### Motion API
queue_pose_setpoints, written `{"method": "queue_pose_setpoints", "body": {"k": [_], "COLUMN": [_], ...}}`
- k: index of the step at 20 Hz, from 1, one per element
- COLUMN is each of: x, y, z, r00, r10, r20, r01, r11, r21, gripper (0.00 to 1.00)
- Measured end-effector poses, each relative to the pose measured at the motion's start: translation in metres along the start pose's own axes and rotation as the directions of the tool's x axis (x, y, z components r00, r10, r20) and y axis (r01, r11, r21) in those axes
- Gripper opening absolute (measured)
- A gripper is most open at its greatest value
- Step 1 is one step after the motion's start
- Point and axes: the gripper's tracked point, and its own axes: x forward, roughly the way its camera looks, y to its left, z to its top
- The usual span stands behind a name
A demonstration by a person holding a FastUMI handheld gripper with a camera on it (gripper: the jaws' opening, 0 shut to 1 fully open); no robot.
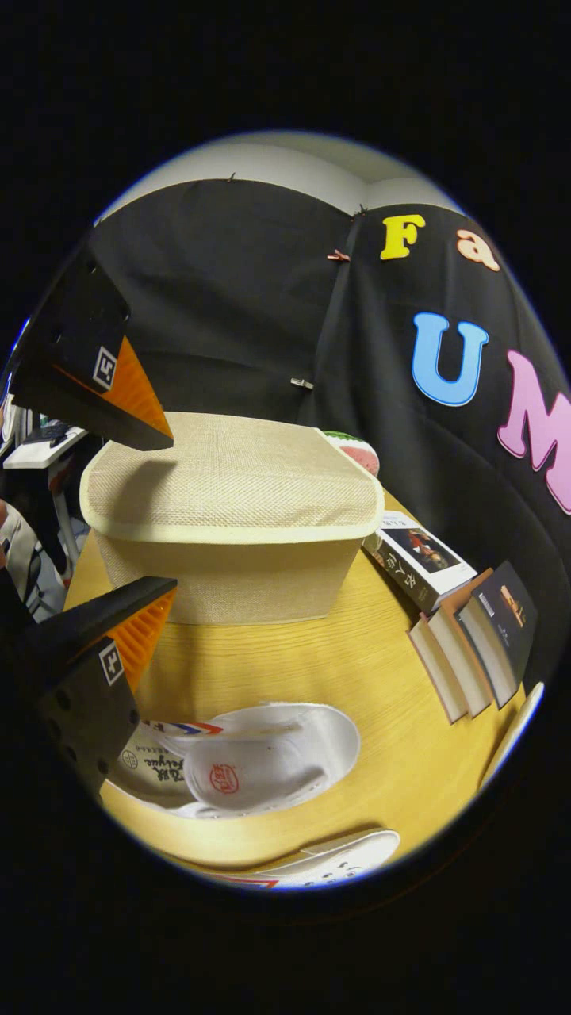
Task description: Open the storage box then place both shoes into the box .Put the left shoe in first, then the right shoe, with the right side of both shoes facing outward in a uniform manner.
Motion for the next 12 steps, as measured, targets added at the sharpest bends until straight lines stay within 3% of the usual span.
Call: {"method": "queue_pose_setpoints", "body": {"k": [4, 7, 8, 12], "x": [0.012, 0.022, 0.023, 0.021], "y": [0.008, 0.005, 0.005, 0.003], "z": [-0.005, -0.014, -0.013, -0.016], "r00": [0.997, 0.996, 0.996, 0.994], "r10": [0.063, 0.056, 0.056, 0.054], "r20": [-0.041, -0.070, -0.067, -0.097], "r01": [-0.060, -0.049, -0.047, -0.034], "r11": [0.995, 0.994, 0.991, 0.980], "r21": [0.080, 0.100, 0.125, 0.194], "gripper": [0.97, 0.94, 0.88, 0.82]}}
